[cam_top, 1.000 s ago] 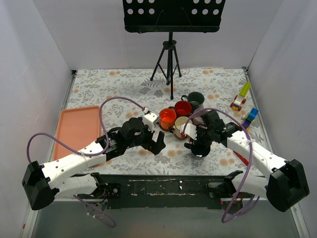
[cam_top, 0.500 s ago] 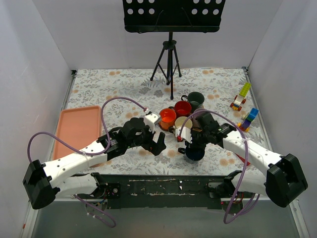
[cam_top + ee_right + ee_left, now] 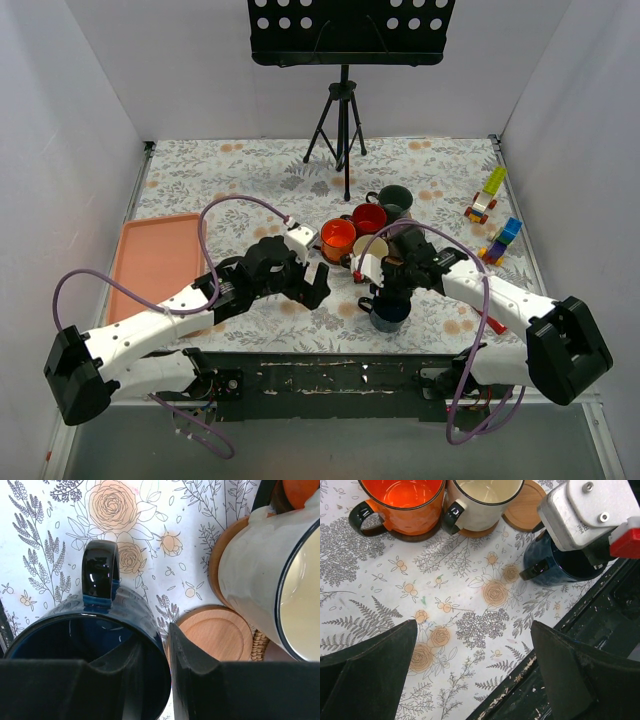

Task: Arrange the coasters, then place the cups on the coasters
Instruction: Place the cup at the center of the board, then pick up the cup at the center of the board.

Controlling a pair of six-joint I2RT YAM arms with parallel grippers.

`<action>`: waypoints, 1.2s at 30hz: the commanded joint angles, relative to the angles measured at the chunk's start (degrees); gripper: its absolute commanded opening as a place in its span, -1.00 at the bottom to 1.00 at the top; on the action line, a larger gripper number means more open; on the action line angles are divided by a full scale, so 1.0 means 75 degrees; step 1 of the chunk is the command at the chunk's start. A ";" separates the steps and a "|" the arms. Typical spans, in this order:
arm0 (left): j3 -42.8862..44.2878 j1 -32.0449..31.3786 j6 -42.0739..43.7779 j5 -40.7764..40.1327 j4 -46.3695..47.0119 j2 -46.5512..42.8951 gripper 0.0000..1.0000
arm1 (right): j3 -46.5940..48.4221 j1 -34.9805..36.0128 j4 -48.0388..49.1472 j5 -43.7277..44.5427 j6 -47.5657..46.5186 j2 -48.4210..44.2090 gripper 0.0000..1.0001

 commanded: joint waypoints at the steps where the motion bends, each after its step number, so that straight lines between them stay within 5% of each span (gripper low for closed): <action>1: -0.0041 0.0099 0.0011 -0.0301 0.0138 -0.0345 0.96 | 0.0285 0.0050 0.0251 0.0076 0.0353 0.0058 -0.35; 7: 0.0240 0.0123 -0.0468 -0.0324 0.0044 -0.0392 0.96 | 0.0566 0.0050 0.0309 0.0392 0.1255 -0.0585 -0.02; 12: 0.0334 0.0134 -0.0785 -0.0382 -0.0178 -0.0392 0.96 | 0.0730 0.0050 0.0135 0.1025 0.2461 -0.1289 0.06; 22: 0.0698 0.0158 -0.1149 -0.0757 -0.0916 -0.0568 0.96 | 0.0590 0.0050 -0.0170 0.2336 0.7264 -0.2228 0.23; 28: 0.1131 0.0672 -0.1676 -0.1402 -0.1689 -0.0299 0.96 | 0.0743 0.0062 -0.1306 0.3228 0.9528 -0.1665 0.10; 36: 0.1354 0.1587 -0.0986 -0.1098 -0.2136 -0.0357 0.96 | 0.0473 0.0214 -0.1847 0.3827 1.0620 -0.2204 0.07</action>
